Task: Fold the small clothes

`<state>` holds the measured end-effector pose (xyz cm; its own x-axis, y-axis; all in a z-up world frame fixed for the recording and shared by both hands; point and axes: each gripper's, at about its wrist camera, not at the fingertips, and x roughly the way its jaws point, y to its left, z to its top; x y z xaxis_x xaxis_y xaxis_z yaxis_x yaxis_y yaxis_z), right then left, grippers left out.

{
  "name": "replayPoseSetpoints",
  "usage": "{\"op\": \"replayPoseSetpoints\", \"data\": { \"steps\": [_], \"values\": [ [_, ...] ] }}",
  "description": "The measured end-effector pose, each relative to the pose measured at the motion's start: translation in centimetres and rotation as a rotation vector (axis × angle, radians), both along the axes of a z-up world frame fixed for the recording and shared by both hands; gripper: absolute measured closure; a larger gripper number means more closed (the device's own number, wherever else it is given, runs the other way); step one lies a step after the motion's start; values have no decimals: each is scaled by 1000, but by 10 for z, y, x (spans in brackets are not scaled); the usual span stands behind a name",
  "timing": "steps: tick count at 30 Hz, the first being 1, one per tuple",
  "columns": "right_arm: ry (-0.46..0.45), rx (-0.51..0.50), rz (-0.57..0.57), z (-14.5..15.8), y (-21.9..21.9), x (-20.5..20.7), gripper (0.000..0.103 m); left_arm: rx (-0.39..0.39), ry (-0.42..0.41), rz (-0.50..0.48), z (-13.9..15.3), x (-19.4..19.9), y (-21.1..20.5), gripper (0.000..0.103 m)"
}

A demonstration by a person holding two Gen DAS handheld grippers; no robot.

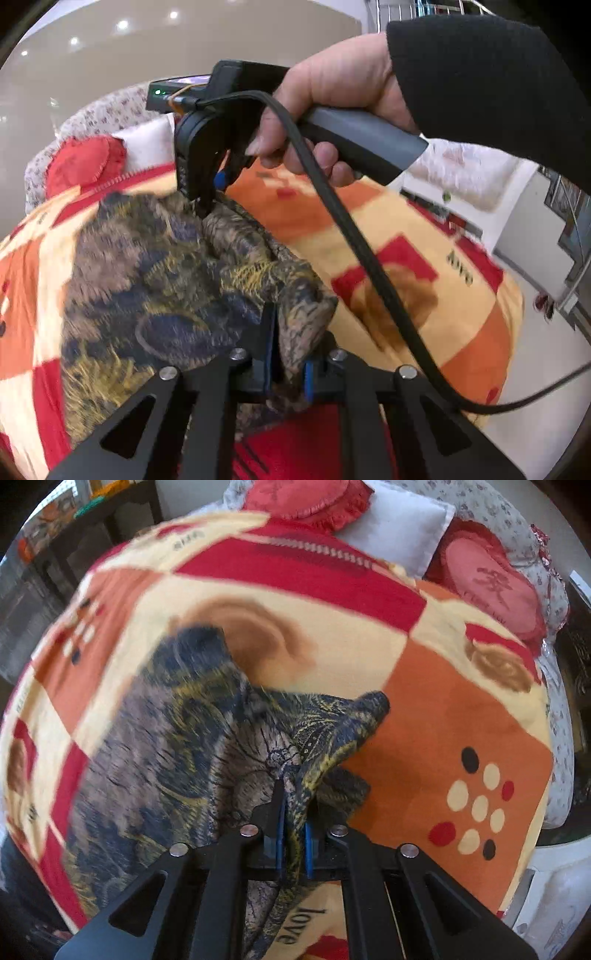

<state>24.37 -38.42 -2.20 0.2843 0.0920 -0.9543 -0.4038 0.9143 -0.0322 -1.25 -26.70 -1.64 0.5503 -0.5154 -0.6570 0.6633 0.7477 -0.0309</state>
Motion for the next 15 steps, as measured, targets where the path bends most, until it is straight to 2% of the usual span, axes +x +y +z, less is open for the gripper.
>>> {"op": "replayPoseSetpoints", "data": {
  "steps": [2, 4, 6, 8, 10, 12, 15],
  "values": [
    [3, 28, -34, -15, -11, -2, 75, -6, 29, -33, -4, -5, 3, 83],
    [-6, 132, -131, -17, -33, -3, 65, -12, 40, -75, -3, -12, 8, 72],
    [-22, 231, -230, -11, -55, -10, 62, -18, 37, -110, 0, -23, 22, 70],
    [-77, 282, -279, 1, -71, -28, 62, -10, 23, -120, 3, -32, 39, 67],
    [-150, 321, -300, 17, -84, -53, 62, -18, 12, -96, 10, -40, 69, 67],
    [-223, 369, -287, 34, -90, -92, 62, -27, -22, -31, 18, -38, 94, 67],
    [-311, 379, -174, 48, -71, -147, 62, -65, -24, 84, 29, -13, 119, 65]
  ]
}}
